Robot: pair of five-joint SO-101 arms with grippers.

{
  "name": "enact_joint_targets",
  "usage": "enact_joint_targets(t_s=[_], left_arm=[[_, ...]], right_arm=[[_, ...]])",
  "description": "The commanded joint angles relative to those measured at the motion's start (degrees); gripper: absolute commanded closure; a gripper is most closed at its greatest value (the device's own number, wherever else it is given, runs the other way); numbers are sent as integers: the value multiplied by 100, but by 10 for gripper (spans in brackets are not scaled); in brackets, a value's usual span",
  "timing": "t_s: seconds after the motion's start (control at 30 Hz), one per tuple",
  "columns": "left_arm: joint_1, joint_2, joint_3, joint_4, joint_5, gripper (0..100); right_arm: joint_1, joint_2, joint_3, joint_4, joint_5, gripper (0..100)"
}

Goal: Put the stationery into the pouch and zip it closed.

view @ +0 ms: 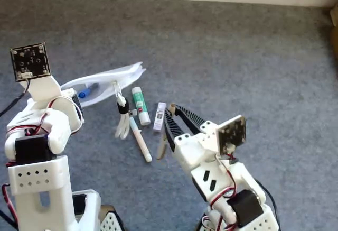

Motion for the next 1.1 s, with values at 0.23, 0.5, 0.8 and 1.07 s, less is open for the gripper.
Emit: enact_joint_targets(t_s=[0.23, 0.5, 0.8, 1.07], left_arm=[[-84, 101, 40, -53, 53, 990], [-84, 101, 40, -53, 53, 990], [-84, 101, 40, -53, 53, 990], [-84, 101, 40, -62, 53, 990]], right_arm=[[-75, -277, -31, -1165, -114, 993], [-84, -251, -40, -3969, -97, 993], [-629, -189, -215, -5376, -62, 993], [-637, 1886, -1842, -5402, -62, 993]])
